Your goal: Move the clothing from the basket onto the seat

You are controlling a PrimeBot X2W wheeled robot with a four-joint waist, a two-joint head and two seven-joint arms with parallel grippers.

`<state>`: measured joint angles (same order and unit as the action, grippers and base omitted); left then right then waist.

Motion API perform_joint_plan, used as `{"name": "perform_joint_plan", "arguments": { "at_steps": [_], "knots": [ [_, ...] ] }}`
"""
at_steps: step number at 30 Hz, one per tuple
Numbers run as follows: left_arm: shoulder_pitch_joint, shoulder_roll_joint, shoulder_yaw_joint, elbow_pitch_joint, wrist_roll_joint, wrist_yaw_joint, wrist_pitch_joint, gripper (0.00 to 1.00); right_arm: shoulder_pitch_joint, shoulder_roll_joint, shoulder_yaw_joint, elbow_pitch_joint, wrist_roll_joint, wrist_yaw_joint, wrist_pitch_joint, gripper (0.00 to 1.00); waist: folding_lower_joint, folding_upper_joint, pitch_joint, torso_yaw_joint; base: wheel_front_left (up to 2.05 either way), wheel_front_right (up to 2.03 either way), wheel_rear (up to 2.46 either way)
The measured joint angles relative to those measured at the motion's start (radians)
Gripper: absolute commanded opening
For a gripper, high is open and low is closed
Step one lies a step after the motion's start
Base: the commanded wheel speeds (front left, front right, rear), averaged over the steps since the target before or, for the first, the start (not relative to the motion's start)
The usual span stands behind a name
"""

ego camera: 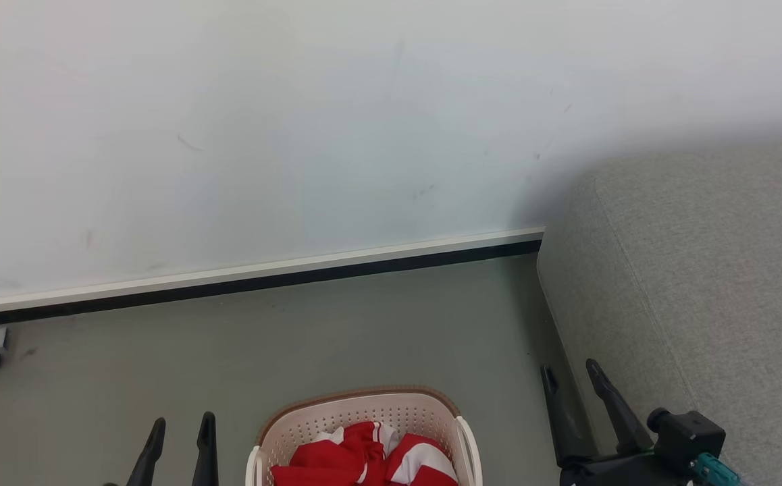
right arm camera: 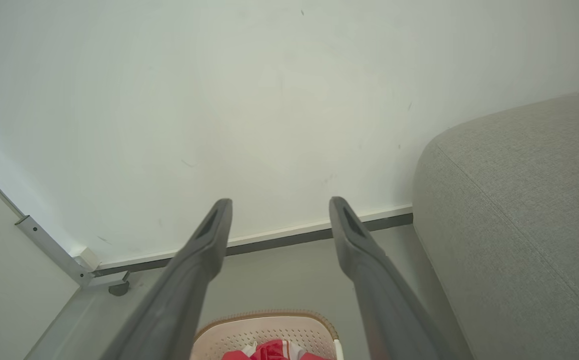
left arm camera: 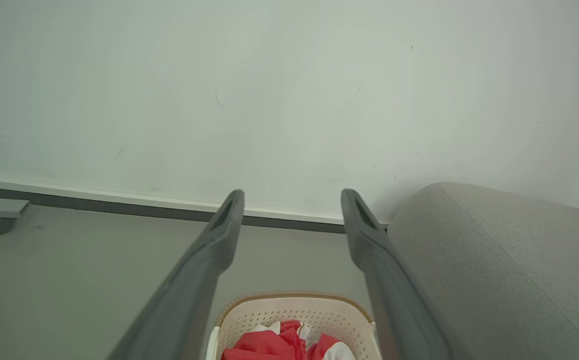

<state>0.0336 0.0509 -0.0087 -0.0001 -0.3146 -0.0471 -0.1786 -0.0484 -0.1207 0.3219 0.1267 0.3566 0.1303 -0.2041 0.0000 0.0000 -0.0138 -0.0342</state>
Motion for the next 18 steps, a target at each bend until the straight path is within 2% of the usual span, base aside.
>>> {"name": "perform_joint_plan", "arguments": {
  "at_steps": [18],
  "knots": [
    [-0.014, 0.001, -0.021, -0.01, 0.156, 0.019, -0.045, 1.0, 0.0, -0.003, 0.021, -0.007, -0.152, 0.0, -0.032, 1.0, 0.0, 0.0, 0.002, -0.009, 0.0, 0.0, 0.0]
  ]
}}
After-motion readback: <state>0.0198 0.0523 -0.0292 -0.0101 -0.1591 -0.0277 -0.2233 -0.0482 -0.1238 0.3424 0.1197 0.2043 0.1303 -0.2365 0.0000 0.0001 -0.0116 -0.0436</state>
